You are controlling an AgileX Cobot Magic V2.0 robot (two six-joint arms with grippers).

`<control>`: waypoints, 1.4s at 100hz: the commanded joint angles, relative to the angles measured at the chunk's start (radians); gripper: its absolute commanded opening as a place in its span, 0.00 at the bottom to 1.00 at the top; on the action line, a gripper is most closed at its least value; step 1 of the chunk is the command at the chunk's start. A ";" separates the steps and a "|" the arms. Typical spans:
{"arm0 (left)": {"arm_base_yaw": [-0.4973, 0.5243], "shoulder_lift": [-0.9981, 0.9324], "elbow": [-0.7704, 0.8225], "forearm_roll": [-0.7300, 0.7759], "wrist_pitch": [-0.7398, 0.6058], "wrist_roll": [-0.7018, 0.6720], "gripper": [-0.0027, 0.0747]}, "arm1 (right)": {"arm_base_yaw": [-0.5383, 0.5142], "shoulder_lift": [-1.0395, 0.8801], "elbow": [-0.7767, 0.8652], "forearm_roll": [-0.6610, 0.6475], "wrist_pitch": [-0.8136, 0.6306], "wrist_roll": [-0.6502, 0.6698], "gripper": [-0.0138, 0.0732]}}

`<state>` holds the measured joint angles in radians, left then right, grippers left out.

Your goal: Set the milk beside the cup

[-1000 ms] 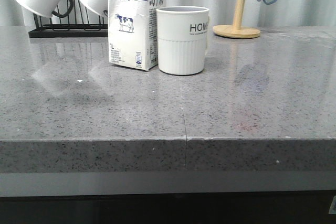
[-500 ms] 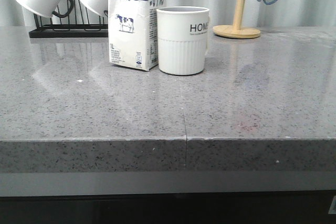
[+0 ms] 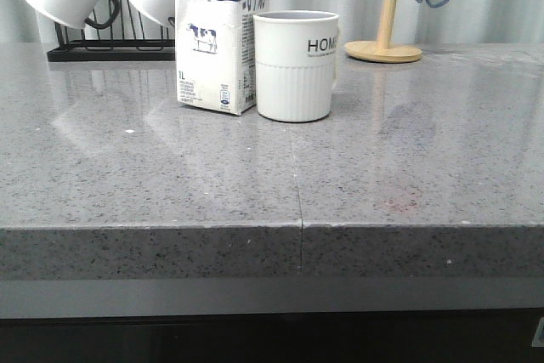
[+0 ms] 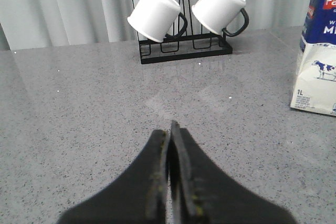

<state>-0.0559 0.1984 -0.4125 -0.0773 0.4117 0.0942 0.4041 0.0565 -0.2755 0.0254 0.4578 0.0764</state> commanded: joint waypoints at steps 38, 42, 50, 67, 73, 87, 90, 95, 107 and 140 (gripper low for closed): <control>0.005 -0.231 0.102 0.077 -0.012 0.001 0.01 | -0.002 0.013 -0.023 0.001 -0.077 0.003 0.10; 0.005 -0.231 0.112 0.077 -0.012 -0.006 0.01 | -0.002 0.013 -0.023 0.001 -0.077 0.003 0.10; 0.005 -0.231 0.140 0.077 -0.021 -0.010 0.01 | -0.002 0.013 -0.023 0.001 -0.077 0.003 0.10; 0.005 -0.231 0.213 0.071 -0.061 -0.010 0.01 | -0.002 0.013 -0.023 0.001 -0.077 0.003 0.10; 0.005 -0.235 0.270 0.066 -0.142 -0.010 0.01 | -0.002 0.013 -0.023 0.001 -0.077 0.003 0.10; 0.009 -0.235 0.399 0.065 -0.344 -0.037 0.01 | -0.002 0.013 -0.023 0.001 -0.077 0.003 0.10; 0.009 -0.235 0.429 0.065 -0.380 -0.037 0.01 | -0.002 0.013 -0.023 0.001 -0.077 0.003 0.10; 0.009 -0.235 0.461 0.062 -0.412 -0.037 0.01 | -0.002 0.013 -0.023 0.001 -0.077 0.003 0.10; 0.009 -0.235 0.456 0.056 -0.356 -0.037 0.01 | -0.002 0.013 -0.023 0.001 -0.077 0.003 0.10; 0.009 -0.235 0.456 0.056 -0.358 -0.037 0.01 | -0.002 0.013 -0.023 0.001 -0.075 0.003 0.10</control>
<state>-0.0477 -0.0065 0.0022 -0.0104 0.1397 0.0675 0.4041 0.0565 -0.2755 0.0254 0.4616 0.0764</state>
